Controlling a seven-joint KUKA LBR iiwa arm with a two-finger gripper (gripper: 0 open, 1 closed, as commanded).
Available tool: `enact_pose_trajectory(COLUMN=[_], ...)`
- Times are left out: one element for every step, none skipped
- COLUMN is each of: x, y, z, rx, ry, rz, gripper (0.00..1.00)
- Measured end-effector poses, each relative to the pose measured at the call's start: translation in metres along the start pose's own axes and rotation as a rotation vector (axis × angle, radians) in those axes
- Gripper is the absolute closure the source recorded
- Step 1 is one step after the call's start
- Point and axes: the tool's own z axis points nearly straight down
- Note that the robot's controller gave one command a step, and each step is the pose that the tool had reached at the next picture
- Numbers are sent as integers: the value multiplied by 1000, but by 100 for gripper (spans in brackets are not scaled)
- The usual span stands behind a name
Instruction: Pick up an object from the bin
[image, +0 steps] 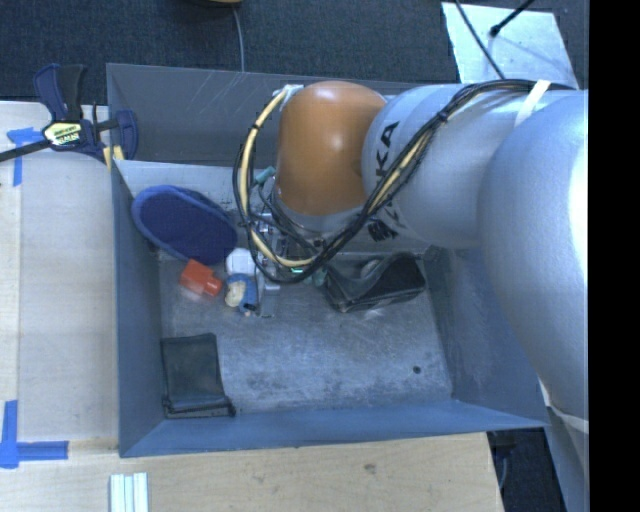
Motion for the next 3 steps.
enact_pose_trajectory(x=[-4, -8, 17], y=[1, 1, 31], z=[69, 62, -103], rx=[-2, -4, -5], ry=[-8, -19, -17], rz=[123, 124, 94], gripper=[0, 100, 100])
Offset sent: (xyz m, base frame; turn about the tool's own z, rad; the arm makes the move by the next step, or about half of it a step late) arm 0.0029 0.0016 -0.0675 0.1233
